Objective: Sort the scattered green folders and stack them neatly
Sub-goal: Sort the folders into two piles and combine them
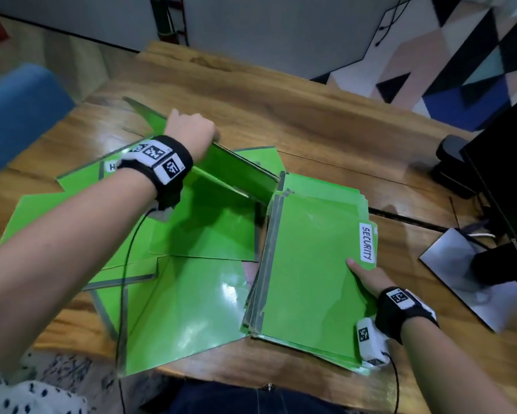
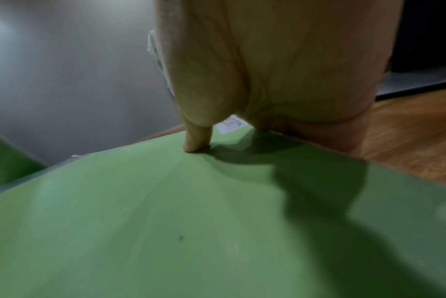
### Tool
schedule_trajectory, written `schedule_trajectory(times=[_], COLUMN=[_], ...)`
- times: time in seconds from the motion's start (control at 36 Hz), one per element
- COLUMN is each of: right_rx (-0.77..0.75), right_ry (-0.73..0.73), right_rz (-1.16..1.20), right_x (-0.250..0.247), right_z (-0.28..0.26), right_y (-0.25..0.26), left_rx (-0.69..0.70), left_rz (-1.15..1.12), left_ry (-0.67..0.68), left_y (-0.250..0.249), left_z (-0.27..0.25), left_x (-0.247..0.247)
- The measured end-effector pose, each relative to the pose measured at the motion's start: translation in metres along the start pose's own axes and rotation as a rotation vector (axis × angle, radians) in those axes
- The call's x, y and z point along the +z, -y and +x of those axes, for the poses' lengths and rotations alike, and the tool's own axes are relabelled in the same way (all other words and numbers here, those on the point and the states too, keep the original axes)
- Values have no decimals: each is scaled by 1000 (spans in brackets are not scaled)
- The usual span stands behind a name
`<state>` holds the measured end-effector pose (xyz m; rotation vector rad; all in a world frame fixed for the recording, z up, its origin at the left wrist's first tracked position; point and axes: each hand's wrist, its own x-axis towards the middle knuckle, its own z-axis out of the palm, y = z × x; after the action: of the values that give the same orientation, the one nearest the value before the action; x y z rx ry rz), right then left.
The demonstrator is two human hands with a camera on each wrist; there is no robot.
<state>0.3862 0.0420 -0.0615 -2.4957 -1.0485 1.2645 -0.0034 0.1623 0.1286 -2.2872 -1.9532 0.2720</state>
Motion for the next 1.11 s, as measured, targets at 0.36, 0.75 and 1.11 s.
schedule_trajectory(times=[0.36, 0.75, 1.11], right_rx=[-10, -43, -51], right_ry=[19, 17, 30], right_rz=[1, -32, -9], right_x=[-1, -1, -1], right_z=[-1, 6, 12], right_y=[-1, -5, -8], left_rx=[503, 836, 935], left_rz=[548, 558, 547], left_ry=[280, 314, 203], left_y=[-84, -115, -100], left_z=[16, -3, -6], left_x=[-12, 98, 118])
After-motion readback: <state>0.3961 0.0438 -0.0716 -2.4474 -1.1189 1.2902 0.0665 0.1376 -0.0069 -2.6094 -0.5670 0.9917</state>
